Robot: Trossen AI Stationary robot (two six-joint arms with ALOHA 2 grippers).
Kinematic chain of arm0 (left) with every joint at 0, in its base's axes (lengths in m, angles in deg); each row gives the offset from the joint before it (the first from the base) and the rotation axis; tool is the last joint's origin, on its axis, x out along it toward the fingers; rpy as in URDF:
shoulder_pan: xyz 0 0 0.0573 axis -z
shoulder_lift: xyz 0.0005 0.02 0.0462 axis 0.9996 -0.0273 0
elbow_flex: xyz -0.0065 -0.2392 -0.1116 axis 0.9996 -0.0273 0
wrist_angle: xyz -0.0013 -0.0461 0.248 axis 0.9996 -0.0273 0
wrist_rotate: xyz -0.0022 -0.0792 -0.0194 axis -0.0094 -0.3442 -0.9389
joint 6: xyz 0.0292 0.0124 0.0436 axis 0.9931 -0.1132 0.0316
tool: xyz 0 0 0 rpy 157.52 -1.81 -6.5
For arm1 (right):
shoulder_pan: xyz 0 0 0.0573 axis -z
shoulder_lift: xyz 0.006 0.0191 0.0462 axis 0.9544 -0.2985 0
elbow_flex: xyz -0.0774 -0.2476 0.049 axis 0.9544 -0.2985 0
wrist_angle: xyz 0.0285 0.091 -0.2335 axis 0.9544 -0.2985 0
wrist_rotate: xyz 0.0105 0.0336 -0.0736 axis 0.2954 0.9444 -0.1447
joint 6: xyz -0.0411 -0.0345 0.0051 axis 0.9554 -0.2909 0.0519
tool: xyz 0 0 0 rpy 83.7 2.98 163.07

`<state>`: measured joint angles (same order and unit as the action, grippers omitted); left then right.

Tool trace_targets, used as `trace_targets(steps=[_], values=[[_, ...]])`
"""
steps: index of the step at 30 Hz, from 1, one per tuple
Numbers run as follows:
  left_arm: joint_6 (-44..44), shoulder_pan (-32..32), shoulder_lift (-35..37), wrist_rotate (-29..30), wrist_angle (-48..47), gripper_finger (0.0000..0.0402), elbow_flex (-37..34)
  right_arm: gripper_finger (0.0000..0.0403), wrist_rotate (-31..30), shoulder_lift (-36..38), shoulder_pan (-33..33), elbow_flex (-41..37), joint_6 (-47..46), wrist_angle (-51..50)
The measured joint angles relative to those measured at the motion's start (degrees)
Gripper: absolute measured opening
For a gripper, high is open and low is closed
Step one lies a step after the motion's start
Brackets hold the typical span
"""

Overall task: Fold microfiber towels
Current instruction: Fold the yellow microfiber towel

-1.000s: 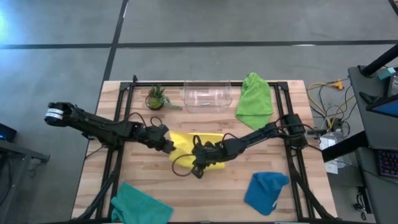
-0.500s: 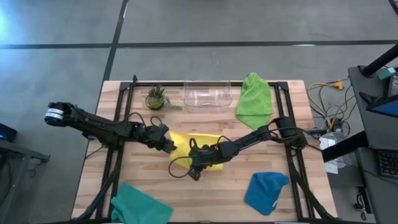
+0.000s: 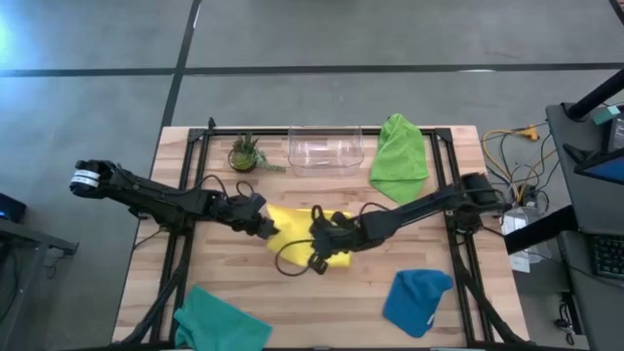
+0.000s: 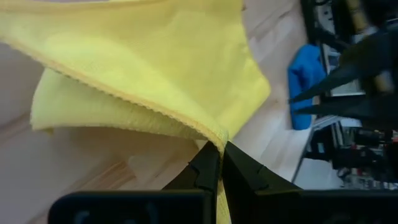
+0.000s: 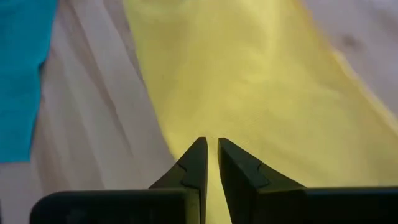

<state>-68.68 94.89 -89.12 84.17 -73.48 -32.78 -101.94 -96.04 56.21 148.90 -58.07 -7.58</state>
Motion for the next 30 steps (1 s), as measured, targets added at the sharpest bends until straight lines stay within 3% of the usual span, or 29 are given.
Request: trace_targets(steps=[5,14,23,30], values=[[1.23,0.00,-2.10,-0.15,0.21,0.0000,2.17,0.0034,-5.83,8.24,-2.53,-4.65,-3.26,-4.00],[4.00,-0.14,-15.29,-3.38,7.71,0.0000,8.13,0.0034,-6.13,19.18,-6.14,-20.14,-14.37,-1.31],[8.84,-1.88,-25.47,-6.52,9.56,0.0000,18.79,0.0034,-6.41,21.92,-9.05,-30.95,-23.74,6.32],[10.56,-3.52,-31.26,-8.29,8.23,0.0000,25.64,0.0034,-8.79,23.60,-9.35,-34.73,-27.06,10.72]])
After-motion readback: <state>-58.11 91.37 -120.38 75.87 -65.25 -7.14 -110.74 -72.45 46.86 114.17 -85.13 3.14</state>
